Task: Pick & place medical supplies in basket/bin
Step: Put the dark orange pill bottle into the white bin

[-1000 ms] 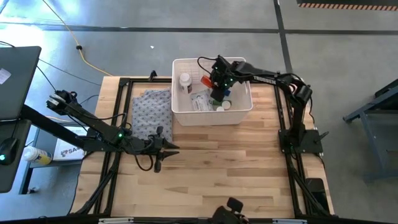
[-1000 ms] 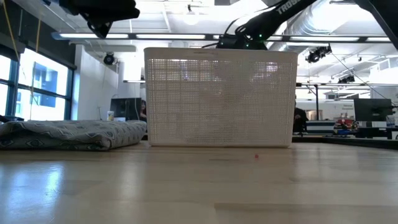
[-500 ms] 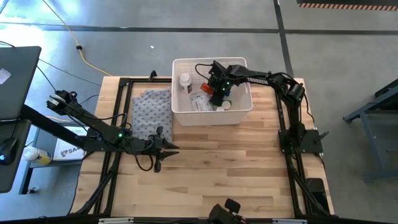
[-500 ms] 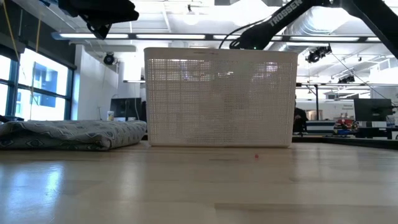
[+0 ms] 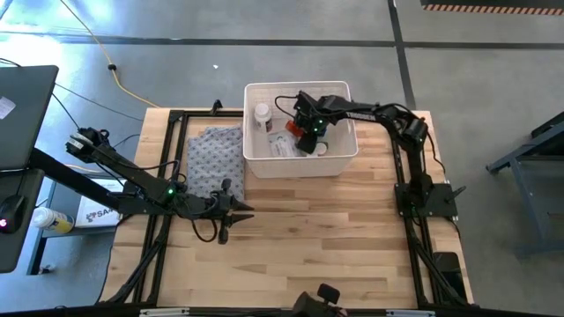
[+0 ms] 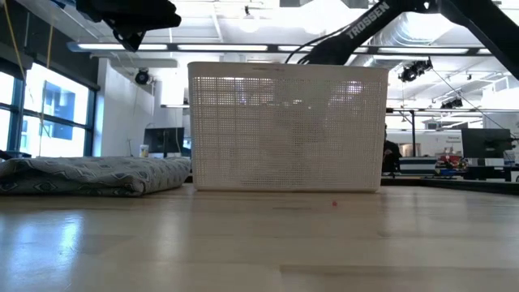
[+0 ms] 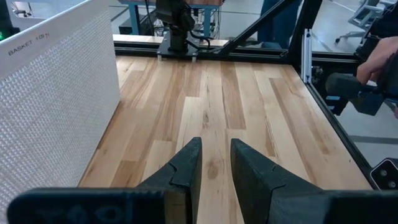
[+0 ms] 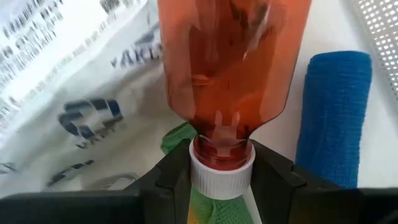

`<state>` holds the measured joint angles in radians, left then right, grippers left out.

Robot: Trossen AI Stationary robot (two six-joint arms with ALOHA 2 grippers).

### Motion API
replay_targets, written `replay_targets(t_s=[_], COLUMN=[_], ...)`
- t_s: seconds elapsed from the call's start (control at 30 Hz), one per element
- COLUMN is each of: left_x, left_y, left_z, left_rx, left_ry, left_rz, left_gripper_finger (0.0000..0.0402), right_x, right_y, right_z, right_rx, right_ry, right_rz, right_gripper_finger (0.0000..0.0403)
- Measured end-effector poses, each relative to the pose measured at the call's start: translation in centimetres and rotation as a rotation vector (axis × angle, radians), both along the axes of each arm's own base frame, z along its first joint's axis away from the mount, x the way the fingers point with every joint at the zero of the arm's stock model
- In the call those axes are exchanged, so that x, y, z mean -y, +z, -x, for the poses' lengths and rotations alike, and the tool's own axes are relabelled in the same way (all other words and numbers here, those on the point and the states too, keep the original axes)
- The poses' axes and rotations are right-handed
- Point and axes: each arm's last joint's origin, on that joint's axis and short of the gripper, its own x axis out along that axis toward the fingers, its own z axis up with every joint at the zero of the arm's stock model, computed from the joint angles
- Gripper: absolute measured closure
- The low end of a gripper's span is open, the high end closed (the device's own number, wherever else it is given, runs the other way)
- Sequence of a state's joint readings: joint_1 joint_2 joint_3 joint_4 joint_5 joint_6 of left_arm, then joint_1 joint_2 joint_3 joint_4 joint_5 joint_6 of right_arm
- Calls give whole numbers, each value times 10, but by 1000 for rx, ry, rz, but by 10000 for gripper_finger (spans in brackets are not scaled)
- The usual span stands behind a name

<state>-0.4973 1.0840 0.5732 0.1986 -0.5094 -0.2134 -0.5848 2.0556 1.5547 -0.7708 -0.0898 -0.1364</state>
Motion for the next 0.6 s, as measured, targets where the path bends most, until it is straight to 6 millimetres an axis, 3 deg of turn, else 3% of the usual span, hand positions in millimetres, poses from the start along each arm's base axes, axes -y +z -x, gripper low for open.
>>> replay_targets(t_s=[0.6], left_x=[0], left_y=[0], left_z=[0], left_rx=[0], left_ry=[0], left_rz=[0], left_gripper_finger=[284], right_x=[-10], right_y=[-1], right_z=[-6], right_rx=[-20], right_ry=[23], right_rz=[11], right_gripper_finger=[268])
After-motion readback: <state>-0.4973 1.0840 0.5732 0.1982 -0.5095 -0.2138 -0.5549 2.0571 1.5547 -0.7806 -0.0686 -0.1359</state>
